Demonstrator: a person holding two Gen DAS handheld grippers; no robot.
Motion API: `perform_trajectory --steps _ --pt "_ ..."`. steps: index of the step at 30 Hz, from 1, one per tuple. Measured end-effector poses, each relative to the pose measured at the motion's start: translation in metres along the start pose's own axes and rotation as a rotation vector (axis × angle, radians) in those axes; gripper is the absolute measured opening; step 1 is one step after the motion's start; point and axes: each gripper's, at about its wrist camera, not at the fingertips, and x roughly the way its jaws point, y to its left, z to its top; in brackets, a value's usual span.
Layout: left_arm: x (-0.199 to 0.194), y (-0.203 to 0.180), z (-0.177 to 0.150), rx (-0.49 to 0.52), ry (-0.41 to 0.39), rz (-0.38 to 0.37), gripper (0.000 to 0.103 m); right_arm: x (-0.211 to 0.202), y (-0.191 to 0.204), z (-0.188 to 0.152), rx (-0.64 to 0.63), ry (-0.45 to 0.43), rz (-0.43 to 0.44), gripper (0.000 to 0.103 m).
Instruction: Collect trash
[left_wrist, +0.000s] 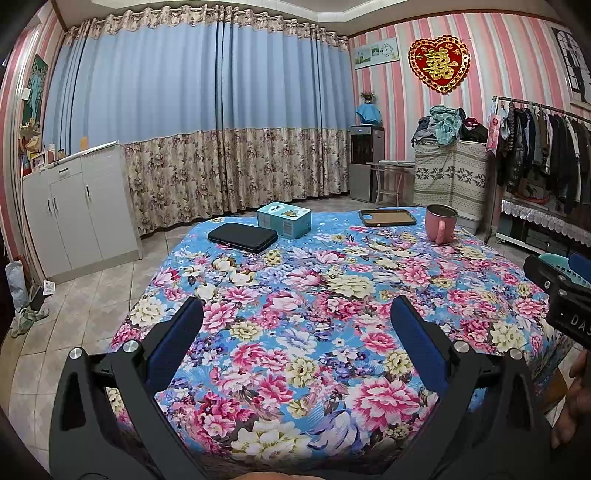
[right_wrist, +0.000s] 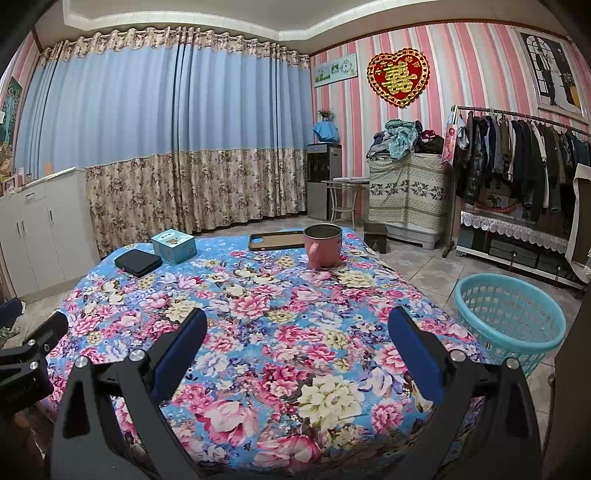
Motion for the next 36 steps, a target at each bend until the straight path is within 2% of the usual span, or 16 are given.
perform_trajectory --steps 36 --pt "0.0003 0.0010 -0.0001 0.000 0.001 0.001 0.098 0.0015 0.0017 -0.0020 0.001 0.000 0.004 0.096"
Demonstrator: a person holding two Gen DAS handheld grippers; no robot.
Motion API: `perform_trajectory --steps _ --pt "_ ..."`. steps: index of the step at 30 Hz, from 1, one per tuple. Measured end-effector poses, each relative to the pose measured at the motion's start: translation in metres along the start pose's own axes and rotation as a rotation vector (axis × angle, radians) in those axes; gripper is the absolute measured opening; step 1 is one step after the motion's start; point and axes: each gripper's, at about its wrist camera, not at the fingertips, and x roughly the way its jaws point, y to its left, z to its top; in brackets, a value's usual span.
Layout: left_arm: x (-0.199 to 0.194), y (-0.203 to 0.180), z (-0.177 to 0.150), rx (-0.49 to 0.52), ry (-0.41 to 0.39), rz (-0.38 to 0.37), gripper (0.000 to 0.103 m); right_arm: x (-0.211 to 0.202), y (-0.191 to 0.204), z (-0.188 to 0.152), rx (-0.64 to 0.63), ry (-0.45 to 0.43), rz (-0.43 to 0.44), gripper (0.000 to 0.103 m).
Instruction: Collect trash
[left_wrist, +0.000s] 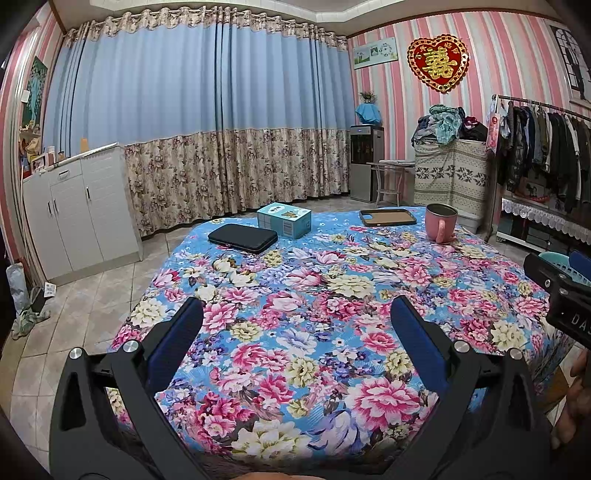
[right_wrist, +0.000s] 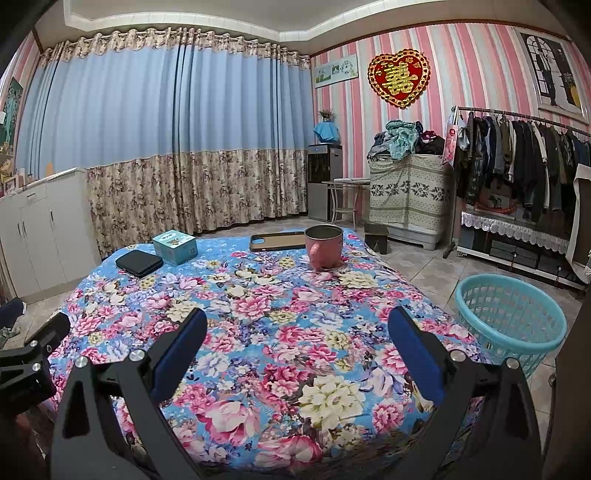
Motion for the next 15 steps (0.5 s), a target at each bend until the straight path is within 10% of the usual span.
perform_trajectory --steps 15 --pt "0.0024 0.0039 -0.0029 0.005 -0.001 0.003 0.098 -0.0012 -0.0015 -0.0007 -0.003 -0.001 0.003 0.096"
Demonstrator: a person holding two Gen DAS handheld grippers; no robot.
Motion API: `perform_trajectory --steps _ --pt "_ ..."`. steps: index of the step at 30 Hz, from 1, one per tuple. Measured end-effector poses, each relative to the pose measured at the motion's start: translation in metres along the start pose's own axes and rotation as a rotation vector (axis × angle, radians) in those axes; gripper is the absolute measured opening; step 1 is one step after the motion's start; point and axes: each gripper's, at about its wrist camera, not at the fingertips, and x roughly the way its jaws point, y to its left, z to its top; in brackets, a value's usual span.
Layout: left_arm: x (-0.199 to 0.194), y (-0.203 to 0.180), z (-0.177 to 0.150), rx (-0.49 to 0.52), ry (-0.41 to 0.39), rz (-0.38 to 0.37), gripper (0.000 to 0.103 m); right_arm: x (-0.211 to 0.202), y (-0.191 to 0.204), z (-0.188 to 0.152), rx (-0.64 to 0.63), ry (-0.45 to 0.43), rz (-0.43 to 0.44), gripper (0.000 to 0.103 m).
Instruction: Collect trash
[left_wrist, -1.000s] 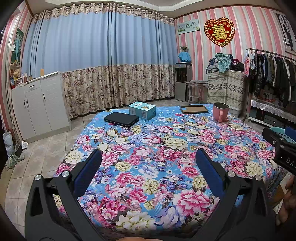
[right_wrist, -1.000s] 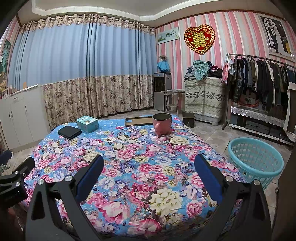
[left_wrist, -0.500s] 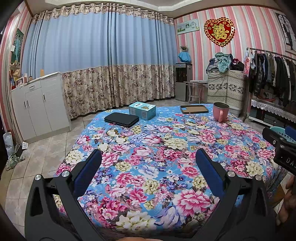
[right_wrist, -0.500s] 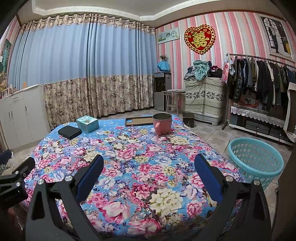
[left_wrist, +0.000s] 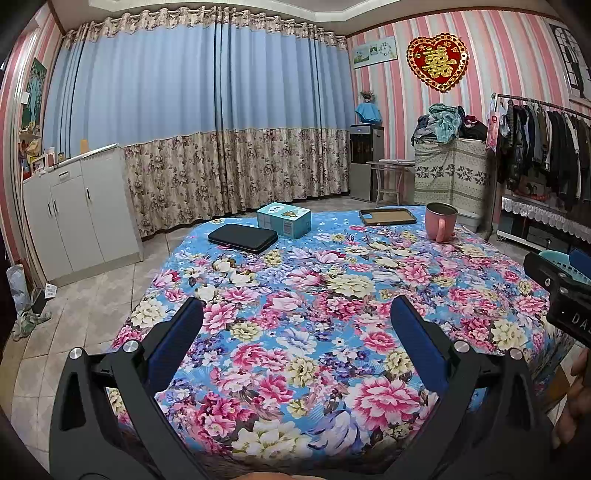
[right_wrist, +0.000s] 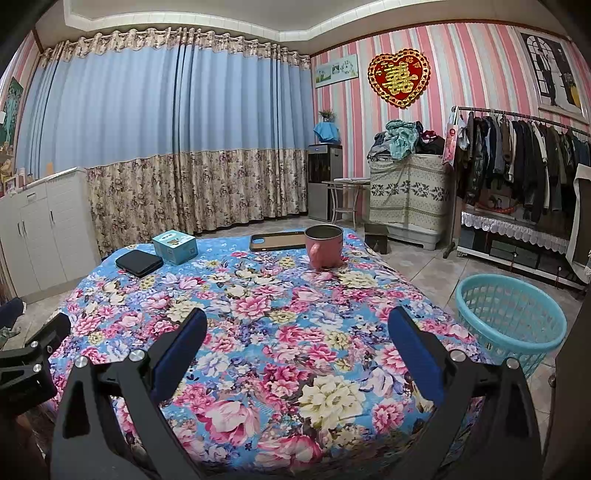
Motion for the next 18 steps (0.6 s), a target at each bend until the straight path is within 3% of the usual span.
perform_trajectory --steps 18 --pt "-0.0032 -0.0076 -0.0010 0.023 0.002 0.014 0.098 -0.0003 -0.0010 0.0004 -0.006 -0.003 0.000 0.096"
